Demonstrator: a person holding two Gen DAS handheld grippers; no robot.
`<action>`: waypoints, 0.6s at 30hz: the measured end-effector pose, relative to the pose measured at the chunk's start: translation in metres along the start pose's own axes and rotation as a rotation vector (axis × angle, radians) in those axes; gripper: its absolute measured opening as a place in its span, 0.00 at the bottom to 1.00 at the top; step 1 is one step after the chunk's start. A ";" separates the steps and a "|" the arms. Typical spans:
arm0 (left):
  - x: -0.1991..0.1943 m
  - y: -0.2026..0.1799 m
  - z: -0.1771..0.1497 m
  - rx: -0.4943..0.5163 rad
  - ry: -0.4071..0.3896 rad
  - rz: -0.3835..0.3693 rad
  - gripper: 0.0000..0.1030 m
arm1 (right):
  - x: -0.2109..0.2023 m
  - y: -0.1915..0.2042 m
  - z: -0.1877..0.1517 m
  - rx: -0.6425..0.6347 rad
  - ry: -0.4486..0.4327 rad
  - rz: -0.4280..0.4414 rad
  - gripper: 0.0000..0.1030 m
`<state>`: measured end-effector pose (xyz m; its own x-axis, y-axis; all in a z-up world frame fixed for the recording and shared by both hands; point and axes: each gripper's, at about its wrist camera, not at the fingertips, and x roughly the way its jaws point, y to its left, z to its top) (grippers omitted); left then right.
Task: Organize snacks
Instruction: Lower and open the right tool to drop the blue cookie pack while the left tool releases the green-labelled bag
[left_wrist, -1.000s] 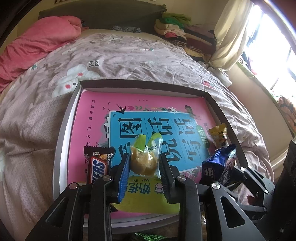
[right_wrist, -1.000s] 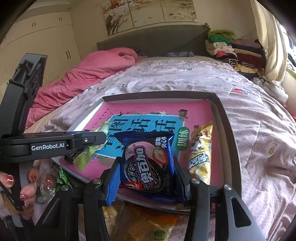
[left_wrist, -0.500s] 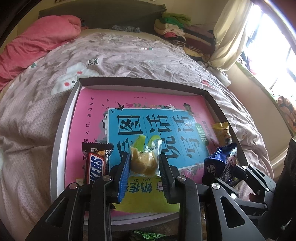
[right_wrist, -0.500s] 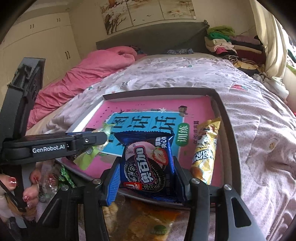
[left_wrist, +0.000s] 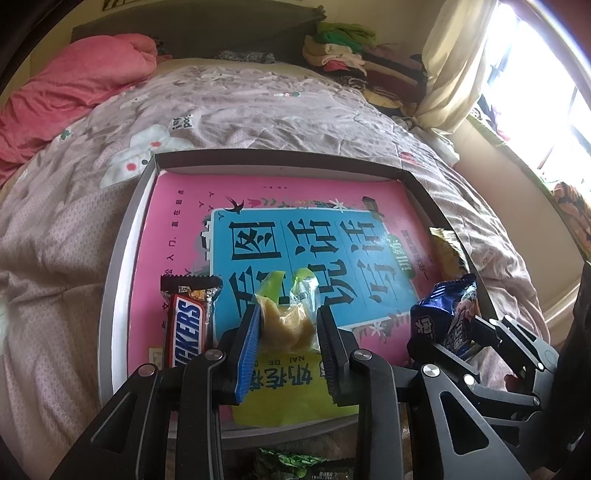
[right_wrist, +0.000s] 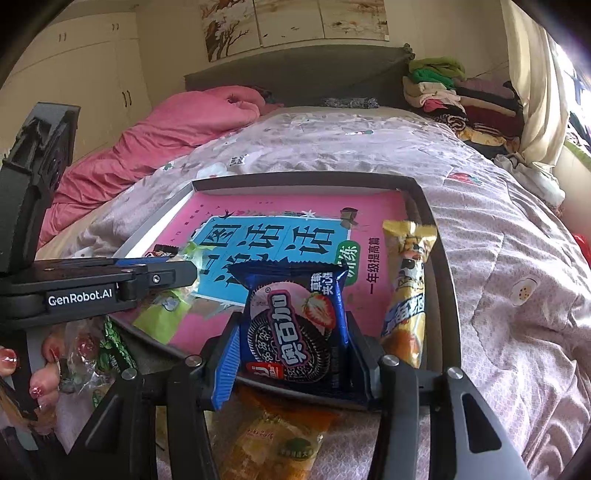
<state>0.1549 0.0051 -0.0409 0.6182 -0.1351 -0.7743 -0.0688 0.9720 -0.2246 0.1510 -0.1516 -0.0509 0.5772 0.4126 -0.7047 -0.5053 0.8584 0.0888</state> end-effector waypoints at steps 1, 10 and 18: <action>0.000 0.000 0.000 -0.001 0.001 0.000 0.31 | 0.000 0.000 0.000 0.000 0.000 0.003 0.50; -0.002 -0.002 -0.003 0.014 0.001 0.008 0.31 | -0.004 0.001 -0.001 -0.009 -0.005 0.014 0.50; -0.002 -0.002 -0.003 0.017 0.002 0.009 0.31 | -0.007 0.002 -0.001 -0.012 -0.011 0.022 0.50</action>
<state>0.1514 0.0027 -0.0404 0.6164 -0.1270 -0.7771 -0.0611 0.9762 -0.2081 0.1449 -0.1532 -0.0466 0.5723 0.4350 -0.6951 -0.5259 0.8451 0.0959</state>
